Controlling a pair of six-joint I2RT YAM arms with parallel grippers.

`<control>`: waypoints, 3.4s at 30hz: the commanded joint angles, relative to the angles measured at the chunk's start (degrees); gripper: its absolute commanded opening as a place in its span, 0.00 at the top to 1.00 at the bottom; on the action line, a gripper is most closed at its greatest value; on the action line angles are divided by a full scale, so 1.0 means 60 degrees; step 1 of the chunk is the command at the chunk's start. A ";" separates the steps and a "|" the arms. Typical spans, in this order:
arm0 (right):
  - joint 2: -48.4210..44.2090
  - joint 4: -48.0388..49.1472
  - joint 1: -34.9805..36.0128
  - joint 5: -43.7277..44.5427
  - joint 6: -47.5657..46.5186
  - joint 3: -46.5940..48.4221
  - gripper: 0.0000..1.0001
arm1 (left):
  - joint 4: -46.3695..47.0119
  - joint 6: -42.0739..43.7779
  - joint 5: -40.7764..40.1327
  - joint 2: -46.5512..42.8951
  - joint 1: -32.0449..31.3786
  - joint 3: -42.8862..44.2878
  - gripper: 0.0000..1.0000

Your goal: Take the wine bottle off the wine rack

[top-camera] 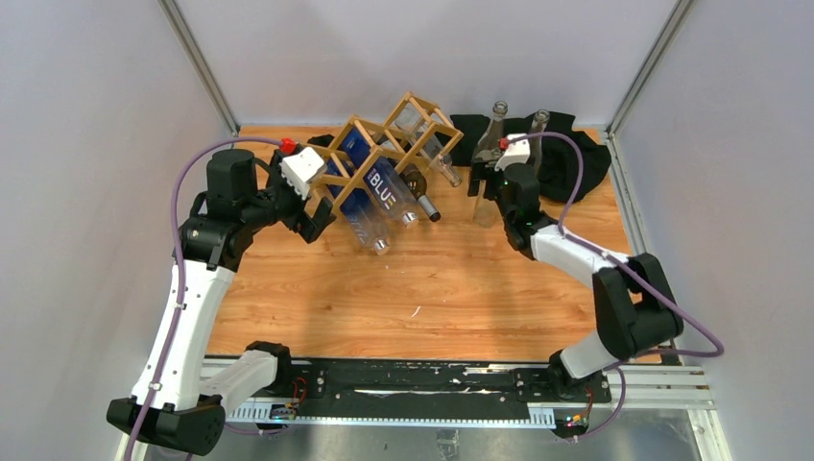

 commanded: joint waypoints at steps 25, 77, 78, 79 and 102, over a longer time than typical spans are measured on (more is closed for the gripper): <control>-0.1122 -0.4254 0.2666 -0.3886 0.2872 0.2771 0.07 | -0.0337 0.0026 -0.0290 0.0061 -0.0051 0.0558 0.00; 0.5788 -0.6313 0.3331 -0.6846 0.3704 0.8751 1.00 | -0.0337 0.0647 -0.0216 -0.0334 -0.0051 -0.0018 0.00; 0.5869 -0.6389 0.3406 -0.6835 0.3652 0.8895 1.00 | -0.0337 0.0644 -0.0223 -0.0349 -0.0051 -0.0031 0.00; 0.5971 -0.6516 0.3466 -0.6841 0.3631 0.9066 1.00 | -0.0337 0.0650 -0.0229 -0.0363 -0.0051 -0.0040 0.00; 0.1984 -0.4453 0.3860 -0.6539 0.4726 0.4537 1.00 | -0.0330 0.2174 -0.0201 -0.0408 -0.0051 -0.1013 0.00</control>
